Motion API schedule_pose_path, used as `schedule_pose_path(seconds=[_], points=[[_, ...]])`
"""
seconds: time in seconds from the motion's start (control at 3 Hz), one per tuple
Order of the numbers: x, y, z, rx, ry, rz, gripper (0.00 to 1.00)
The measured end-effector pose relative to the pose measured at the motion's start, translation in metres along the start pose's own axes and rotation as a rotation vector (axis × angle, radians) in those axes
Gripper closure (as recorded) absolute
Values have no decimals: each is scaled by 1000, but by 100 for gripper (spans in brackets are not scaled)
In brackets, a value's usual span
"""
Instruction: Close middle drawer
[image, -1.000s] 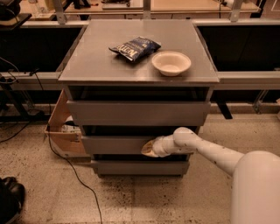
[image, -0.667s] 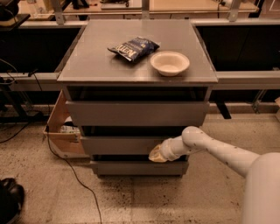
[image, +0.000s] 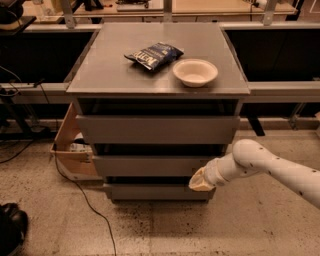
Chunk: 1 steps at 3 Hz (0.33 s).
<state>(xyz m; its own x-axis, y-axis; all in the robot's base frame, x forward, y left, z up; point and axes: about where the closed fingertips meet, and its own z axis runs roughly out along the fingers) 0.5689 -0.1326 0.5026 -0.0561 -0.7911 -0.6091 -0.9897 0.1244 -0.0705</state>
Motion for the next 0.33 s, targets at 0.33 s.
schedule_pose_path(seconds=[0.33], points=[[-7, 18, -46, 10, 32, 2, 100]])
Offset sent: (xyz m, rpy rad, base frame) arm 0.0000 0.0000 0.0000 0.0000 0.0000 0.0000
